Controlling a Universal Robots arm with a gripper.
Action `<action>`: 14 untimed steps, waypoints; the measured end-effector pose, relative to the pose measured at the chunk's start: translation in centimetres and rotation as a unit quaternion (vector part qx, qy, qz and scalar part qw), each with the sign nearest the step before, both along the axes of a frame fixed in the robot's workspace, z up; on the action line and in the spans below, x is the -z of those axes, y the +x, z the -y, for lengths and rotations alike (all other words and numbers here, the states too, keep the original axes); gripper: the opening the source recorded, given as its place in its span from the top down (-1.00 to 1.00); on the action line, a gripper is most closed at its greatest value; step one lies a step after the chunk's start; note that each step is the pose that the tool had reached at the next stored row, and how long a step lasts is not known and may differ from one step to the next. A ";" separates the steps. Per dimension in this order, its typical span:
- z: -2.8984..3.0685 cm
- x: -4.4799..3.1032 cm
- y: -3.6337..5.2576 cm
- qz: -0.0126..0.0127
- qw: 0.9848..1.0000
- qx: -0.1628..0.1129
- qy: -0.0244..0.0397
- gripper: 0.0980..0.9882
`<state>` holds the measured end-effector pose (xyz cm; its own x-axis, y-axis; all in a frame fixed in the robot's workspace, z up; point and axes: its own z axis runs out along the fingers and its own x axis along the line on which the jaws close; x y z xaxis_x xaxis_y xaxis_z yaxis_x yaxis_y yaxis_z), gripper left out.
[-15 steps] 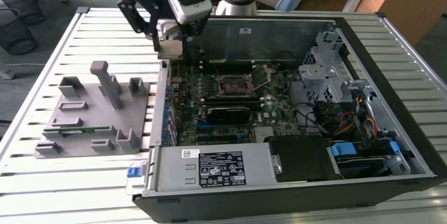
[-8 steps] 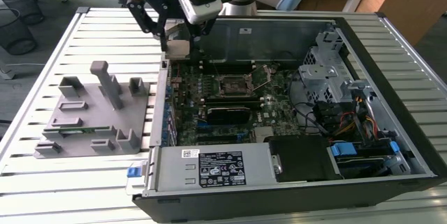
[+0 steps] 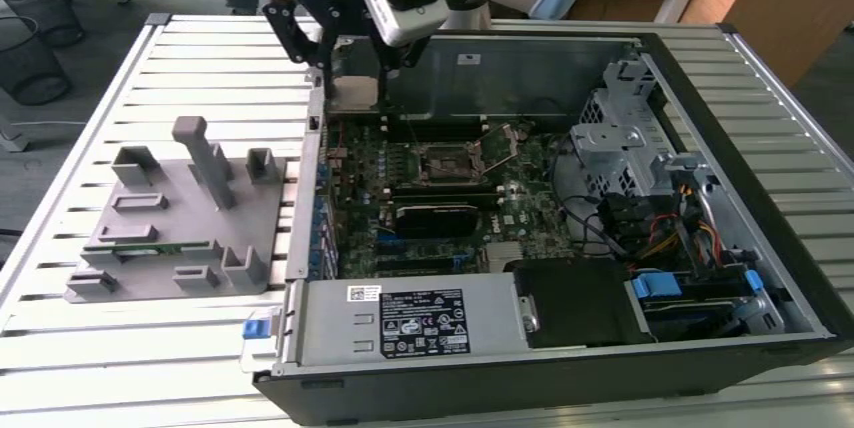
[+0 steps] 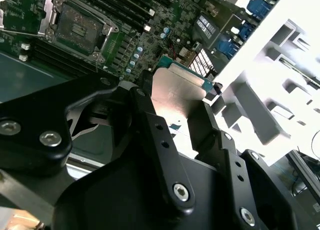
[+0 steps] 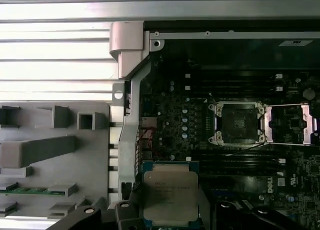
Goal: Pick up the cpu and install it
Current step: 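Pick up the cpu and move it towards the insertion slot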
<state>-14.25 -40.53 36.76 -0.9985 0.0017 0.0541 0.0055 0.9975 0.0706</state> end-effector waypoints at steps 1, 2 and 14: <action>-0.01 0.00 0.17 0.000 1.000 0.000 0.000 0.03; -0.04 0.00 0.32 0.000 1.000 0.000 0.000 0.03; -1.01 0.03 1.57 0.000 1.000 -0.001 0.000 0.03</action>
